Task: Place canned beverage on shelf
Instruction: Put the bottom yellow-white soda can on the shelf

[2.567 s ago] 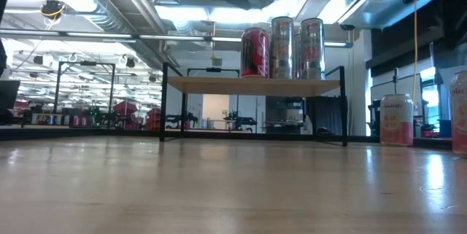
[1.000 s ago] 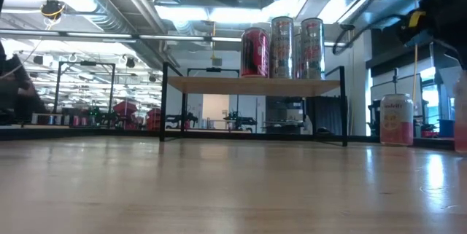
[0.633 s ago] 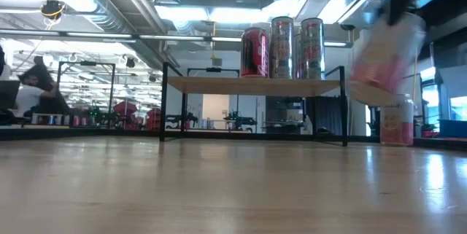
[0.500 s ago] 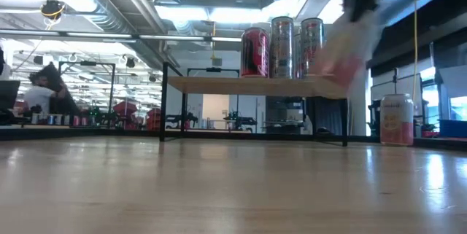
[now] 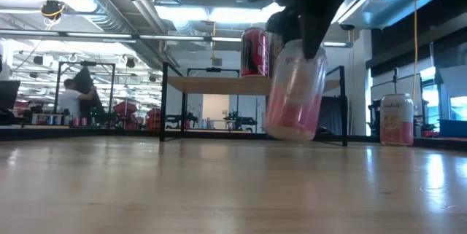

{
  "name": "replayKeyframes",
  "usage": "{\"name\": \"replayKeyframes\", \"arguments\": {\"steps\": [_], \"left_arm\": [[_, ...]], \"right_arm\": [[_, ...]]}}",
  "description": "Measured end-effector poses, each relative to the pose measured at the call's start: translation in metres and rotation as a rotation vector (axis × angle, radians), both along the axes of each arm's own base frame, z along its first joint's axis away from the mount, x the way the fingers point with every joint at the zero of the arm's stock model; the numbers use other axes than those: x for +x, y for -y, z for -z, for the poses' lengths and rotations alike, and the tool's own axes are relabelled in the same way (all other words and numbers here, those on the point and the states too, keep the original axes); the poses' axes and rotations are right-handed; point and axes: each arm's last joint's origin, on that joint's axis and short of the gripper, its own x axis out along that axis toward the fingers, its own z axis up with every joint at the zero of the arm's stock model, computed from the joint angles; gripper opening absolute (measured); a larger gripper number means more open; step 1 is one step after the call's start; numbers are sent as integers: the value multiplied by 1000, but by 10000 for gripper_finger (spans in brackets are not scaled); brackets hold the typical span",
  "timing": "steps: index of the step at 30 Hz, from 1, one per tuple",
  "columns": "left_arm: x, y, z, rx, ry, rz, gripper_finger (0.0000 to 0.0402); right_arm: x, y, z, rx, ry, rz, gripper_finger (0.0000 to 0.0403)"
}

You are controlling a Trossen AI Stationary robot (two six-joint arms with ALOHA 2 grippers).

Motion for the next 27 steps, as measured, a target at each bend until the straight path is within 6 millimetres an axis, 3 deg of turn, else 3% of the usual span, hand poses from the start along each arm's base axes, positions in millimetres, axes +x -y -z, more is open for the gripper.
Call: {"name": "replayKeyframes", "arguments": {"steps": [14, 23, 27], "left_arm": [[4, 4, -2, -3, 81, -15, 383], [7, 5, -3, 17, 117, -41, 383], [13, 6, 0, 16, 114, -64, 383]], "right_arm": [[10, -2, 19, 3, -37, -33, 242], [16, -2, 11, -10, 15, -7, 382], [7, -2, -14, 36, 6, 32, 383]]}}
